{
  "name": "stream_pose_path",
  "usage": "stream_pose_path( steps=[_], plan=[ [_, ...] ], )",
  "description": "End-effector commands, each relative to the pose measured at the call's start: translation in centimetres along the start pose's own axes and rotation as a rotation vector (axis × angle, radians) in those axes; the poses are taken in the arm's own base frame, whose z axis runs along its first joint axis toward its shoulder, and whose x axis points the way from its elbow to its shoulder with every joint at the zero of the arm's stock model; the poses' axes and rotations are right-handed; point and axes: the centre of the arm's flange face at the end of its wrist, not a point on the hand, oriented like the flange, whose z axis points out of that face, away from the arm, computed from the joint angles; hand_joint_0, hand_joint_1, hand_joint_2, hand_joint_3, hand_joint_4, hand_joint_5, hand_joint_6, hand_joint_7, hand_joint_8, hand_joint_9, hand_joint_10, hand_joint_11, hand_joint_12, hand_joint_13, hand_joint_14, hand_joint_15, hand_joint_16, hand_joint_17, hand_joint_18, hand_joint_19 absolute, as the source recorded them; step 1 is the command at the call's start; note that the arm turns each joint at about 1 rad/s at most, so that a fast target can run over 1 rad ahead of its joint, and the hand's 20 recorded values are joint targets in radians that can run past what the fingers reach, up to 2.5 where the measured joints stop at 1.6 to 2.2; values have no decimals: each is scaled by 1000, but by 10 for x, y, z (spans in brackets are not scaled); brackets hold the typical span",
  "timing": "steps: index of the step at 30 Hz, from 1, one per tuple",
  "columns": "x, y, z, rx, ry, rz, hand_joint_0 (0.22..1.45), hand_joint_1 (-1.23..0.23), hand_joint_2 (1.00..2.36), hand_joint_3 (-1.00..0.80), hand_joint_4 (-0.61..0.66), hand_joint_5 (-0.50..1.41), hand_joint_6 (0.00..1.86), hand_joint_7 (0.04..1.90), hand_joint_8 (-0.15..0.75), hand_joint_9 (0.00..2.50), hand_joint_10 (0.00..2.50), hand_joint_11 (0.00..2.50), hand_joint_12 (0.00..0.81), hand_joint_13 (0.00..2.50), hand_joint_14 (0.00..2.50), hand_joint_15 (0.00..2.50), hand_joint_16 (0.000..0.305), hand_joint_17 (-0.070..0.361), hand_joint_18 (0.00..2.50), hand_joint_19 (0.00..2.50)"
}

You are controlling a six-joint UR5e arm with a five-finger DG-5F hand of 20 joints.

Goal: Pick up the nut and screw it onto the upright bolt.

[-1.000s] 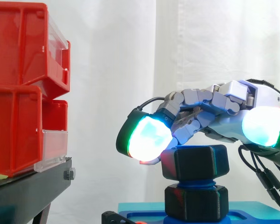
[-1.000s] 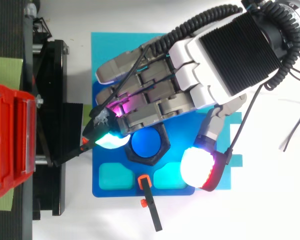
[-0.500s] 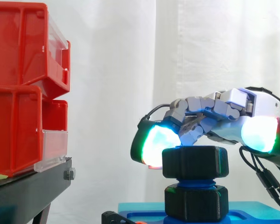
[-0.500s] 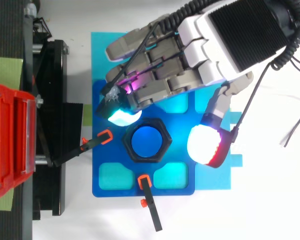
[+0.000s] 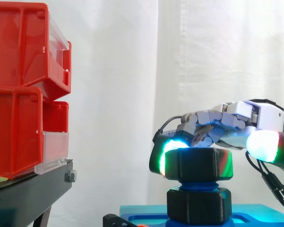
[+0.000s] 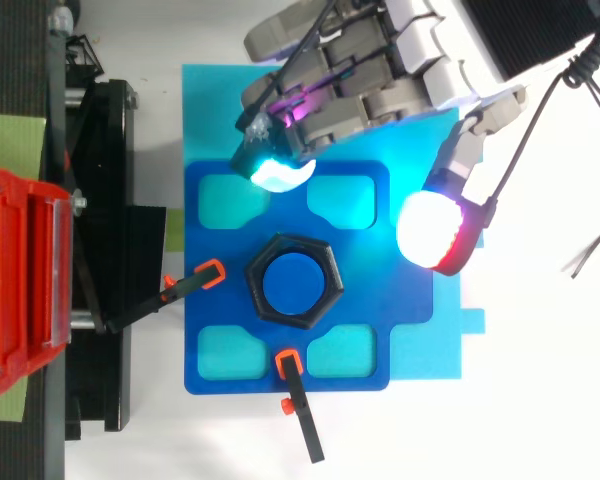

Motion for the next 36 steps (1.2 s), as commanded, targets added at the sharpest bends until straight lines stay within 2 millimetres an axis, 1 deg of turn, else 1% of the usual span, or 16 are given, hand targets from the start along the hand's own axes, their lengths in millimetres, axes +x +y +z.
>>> stream_pose_path(
  steps=[1,3,4,7,12,16,18,19,20,21,24,30,31,33,34,36],
  plan=[
    [-14,-7,7,-10,-30,-18,510,-199,1000,-500,241,-59,504,920,224,841,0,0,198,760,0,0,18,40,463,0],
    [-20,-8,13,-20,-35,-17,508,-198,1000,-500,218,-68,504,844,219,833,0,0,197,748,0,0,18,41,453,0],
    [-23,-6,20,-41,-42,-23,507,-197,1000,-500,205,-72,503,812,215,828,0,0,199,738,0,0,18,41,454,0],
    [-24,-4,23,-48,-46,-27,503,-194,1000,-500,204,-77,503,754,210,810,0,0,201,722,0,0,19,44,441,0],
    [-18,8,38,-63,-57,-32,500,-190,1000,-500,202,-83,502,714,200,781,0,0,202,691,0,0,21,48,420,0],
    [-12,22,56,-53,-61,-16,498,-184,1000,-500,199,-84,502,707,201,776,0,0,204,684,0,0,22,49,416,0],
    [-11,25,60,-48,-62,-10,497,-182,1000,-500,204,-85,502,707,201,774,0,0,203,682,0,0,22,49,414,0],
    [-5,31,64,-39,-54,0,497,-181,1000,-500,199,-85,502,706,200,770,0,0,204,682,0,0,22,49,414,0],
    [-5,33,65,-36,-55,-2,496,-181,1000,-500,194,-85,502,704,201,768,0,0,205,680,0,0,22,49,414,0],
    [1,37,67,-29,-49,-3,495,-181,1000,-500,195,-85,502,704,200,764,0,0,206,679,0,0,22,50,414,0],
    [9,43,66,-22,-45,-11,494,-181,1000,-500,199,-87,502,700,201,763,0,0,207,676,0,0,22,51,413,1],
    [12,50,74,-24,-58,-28,493,-180,1000,-500,203,-88,502,702,202,755,0,0,209,673,0,0,23,52,412,0],
    [17,50,74,-22,-53,-30,493,-180,1000,-500,202,-88,502,704,204,756,0,0,210,672,0,0,23,52,412,0],
    [18,52,75,-24,-55,-37,493,-180,1000,-500,199,-88,502,705,204,756,0,0,211,674,0,0,23,52,414,0],
    [25,53,75,-22,-49,-37,493,-180,1000,-500,202,-89,502,713,204,755,0,0,211,676,0,0,23,52,414,0],
    [24,53,76,-13,-54,-39,494,-181,1000,-500,199,-88,502,733,206,755,0,0,211,679,0,0,23,52,416,0]
  ],
)
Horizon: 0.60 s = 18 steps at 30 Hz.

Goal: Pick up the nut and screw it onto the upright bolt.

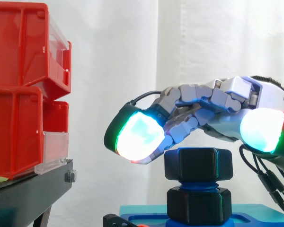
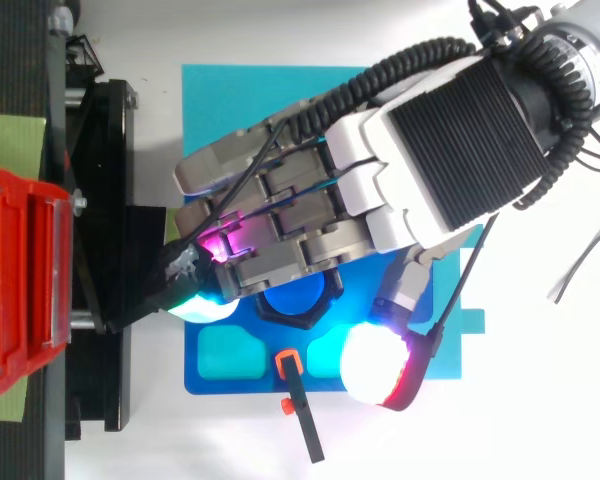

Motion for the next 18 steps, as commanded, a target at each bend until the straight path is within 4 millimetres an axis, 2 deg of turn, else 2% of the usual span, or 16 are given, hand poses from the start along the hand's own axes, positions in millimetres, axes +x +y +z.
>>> stream_pose_path(
  steps=[1,7,18],
  plan=[
    [4,2,2,9,-1,-3,494,-181,1000,-500,199,-86,503,748,209,757,0,0,211,683,0,0,23,52,415,0],
    [5,3,2,10,5,-1,499,-191,1000,-500,222,-82,503,781,217,767,0,0,206,695,0,0,20,44,414,0],
    [12,3,-8,17,10,-20,507,-210,1000,-500,252,-57,504,970,228,806,0,0,184,718,0,0,14,32,417,0]
  ],
)
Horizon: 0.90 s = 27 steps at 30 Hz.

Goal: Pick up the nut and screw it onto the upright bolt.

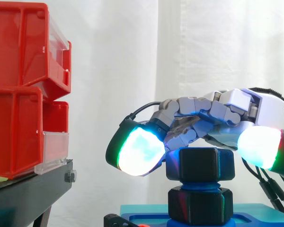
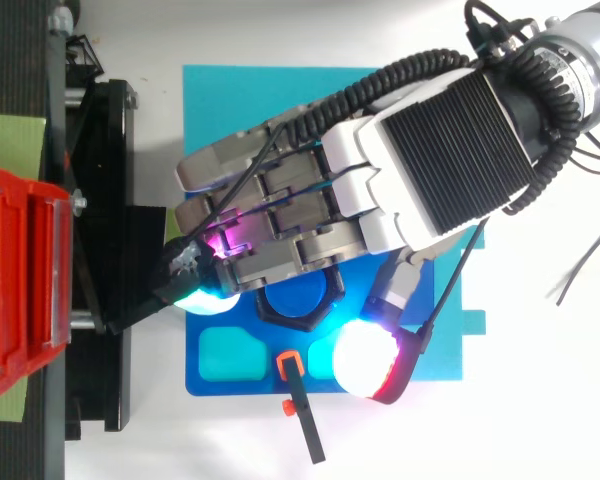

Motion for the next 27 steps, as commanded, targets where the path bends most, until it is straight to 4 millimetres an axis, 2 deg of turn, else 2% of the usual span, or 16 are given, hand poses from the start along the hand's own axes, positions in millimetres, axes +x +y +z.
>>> stream_pose_path(
  steps=[1,27],
  plan=[
    [0,-2,-4,3,-7,-8,507,-210,1000,-500,250,-55,504,988,228,807,0,0,185,718,0,0,14,32,419,0],
    [-14,-29,-26,-17,-23,-19,515,-214,1000,-500,181,-15,505,1357,239,878,0,0,170,784,0,0,11,25,471,0]
  ],
)
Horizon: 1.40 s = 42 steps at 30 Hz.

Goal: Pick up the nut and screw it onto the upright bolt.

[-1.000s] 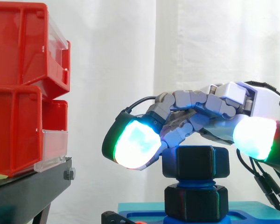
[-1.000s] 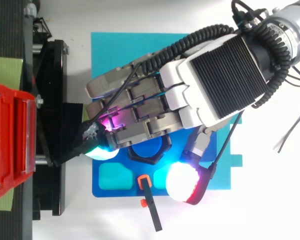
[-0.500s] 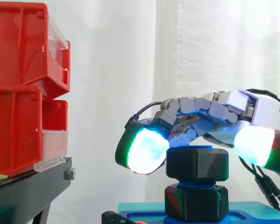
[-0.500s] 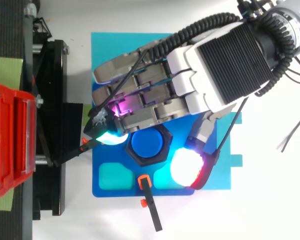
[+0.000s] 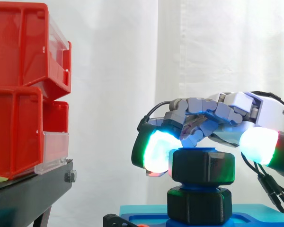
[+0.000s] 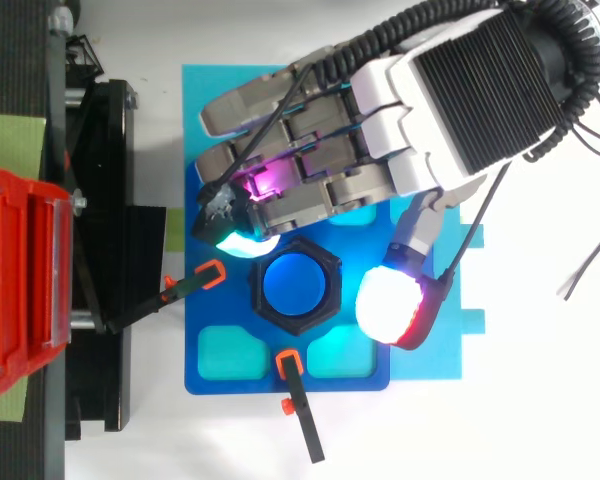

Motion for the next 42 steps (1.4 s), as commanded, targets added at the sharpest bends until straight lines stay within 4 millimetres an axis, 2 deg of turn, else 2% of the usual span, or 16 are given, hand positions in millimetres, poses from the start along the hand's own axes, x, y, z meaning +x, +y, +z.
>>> stream_pose_path(
  steps=[1,8,10,12,15,21,25,35,42],
  plan=[
    [-5,-5,1,-2,-7,17,515,-214,1000,-500,175,-14,505,1363,239,878,0,0,168,789,0,0,11,25,473,0],
    [-14,-10,5,-24,-15,16,515,-214,1000,-500,170,-8,505,1392,240,903,0,0,165,815,0,0,10,24,504,0],
    [-18,-12,7,-26,-20,15,516,-213,1000,-500,185,-18,505,1305,238,906,0,0,164,814,0,0,11,24,501,0],
    [-22,-14,11,-35,-25,15,514,-207,1000,-500,245,-34,505,1133,239,910,0,0,167,809,0,0,11,25,490,0],
    [-30,-16,17,-51,-33,15,513,-204,1000,-500,254,-49,504,968,237,910,0,0,168,808,0,0,12,26,486,0],
    [-33,-13,26,-66,-41,13,509,-198,1000,-500,219,-60,504,835,230,910,0,0,177,796,0,0,14,31,476,0],
    [-30,-6,32,-68,-43,12,509,-195,1000,-500,211,-65,503,785,224,911,0,0,177,795,0,0,14,33,473,0],
    [-10,14,39,-34,-37,29,508,-193,1000,-500,219,-65,503,807,224,910,0,0,178,794,0,0,15,33,477,0],
    [-7,15,37,-24,-37,27,508,-194,1000,-500,216,-63,503,817,226,922,0,0,179,799,0,0,15,33,482,0]
  ],
)
